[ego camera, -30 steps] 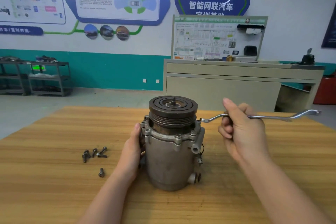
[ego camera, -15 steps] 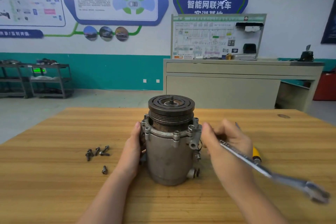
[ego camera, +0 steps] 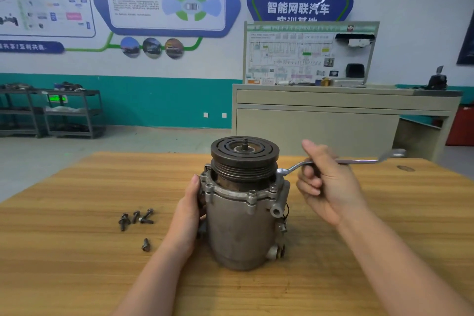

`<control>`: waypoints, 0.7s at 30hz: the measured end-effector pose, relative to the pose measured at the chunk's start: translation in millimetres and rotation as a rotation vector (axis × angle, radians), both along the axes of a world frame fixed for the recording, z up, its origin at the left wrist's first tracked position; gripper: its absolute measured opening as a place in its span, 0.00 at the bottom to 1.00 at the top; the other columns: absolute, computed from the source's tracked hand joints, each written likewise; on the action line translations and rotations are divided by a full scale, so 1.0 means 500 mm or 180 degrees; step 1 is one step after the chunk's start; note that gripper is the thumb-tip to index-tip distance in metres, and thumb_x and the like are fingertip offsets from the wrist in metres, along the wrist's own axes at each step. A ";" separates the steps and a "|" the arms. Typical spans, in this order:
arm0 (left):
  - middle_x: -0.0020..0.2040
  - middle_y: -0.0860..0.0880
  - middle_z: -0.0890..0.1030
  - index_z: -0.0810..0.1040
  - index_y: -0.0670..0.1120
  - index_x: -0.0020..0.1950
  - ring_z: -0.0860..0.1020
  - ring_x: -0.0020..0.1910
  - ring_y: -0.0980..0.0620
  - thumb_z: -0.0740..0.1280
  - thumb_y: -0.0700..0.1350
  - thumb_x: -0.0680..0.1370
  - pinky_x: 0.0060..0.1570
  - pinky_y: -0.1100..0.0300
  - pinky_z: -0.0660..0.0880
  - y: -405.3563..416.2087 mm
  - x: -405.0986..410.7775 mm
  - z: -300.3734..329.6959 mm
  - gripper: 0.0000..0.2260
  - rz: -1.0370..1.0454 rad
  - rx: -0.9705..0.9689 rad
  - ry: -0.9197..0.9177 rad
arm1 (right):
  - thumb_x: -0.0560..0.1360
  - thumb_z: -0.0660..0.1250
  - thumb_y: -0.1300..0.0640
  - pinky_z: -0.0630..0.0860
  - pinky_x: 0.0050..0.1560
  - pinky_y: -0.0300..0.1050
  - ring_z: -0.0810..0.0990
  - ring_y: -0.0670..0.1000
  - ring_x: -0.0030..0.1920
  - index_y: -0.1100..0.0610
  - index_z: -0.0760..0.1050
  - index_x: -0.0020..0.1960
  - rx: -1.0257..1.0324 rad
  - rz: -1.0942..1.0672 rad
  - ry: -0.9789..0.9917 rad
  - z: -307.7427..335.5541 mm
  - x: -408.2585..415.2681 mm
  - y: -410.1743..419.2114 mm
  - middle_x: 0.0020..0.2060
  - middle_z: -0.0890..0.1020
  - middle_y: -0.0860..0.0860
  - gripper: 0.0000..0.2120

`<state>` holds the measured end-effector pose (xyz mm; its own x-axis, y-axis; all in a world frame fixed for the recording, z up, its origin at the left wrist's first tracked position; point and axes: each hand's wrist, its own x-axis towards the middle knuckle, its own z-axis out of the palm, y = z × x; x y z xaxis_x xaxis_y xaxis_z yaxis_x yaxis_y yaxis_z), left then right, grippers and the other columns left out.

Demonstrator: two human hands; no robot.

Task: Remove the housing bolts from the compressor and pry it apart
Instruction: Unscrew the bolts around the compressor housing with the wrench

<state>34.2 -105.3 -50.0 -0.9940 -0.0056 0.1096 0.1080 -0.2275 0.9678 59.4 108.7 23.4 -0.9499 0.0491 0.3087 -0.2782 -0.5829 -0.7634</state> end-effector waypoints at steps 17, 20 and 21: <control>0.60 0.48 0.82 0.78 0.55 0.64 0.77 0.63 0.45 0.57 0.76 0.65 0.68 0.37 0.67 0.000 0.003 -0.003 0.37 0.0018 -0.0148 0.0106 | 0.74 0.65 0.62 0.60 0.26 0.29 0.63 0.43 0.26 0.49 0.58 0.32 0.3105 -0.3078 0.2404 -0.043 0.125 -0.094 0.23 0.62 0.45 0.20; 0.59 0.47 0.82 0.78 0.55 0.64 0.78 0.60 0.44 0.56 0.77 0.65 0.66 0.35 0.64 0.002 0.007 -0.002 0.38 0.0003 -0.0214 0.0117 | 0.73 0.69 0.54 0.67 0.25 0.32 0.69 0.41 0.24 0.53 0.66 0.29 0.1558 -0.2046 0.1407 -0.069 0.109 -0.067 0.23 0.71 0.52 0.17; 0.59 0.47 0.82 0.78 0.54 0.65 0.78 0.61 0.43 0.57 0.78 0.65 0.67 0.37 0.65 0.002 0.007 -0.001 0.39 0.0017 -0.0190 0.0107 | 0.73 0.71 0.55 0.67 0.24 0.33 0.70 0.43 0.23 0.52 0.68 0.28 0.1201 -0.1669 0.1060 -0.068 0.099 -0.053 0.23 0.74 0.52 0.17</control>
<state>38.0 -104.2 -50.6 -0.9897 -0.0035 0.1433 0.1418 -0.1689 0.9754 109.1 82.0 -10.4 -0.6833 0.3054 0.6632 -0.7016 -0.0228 -0.7123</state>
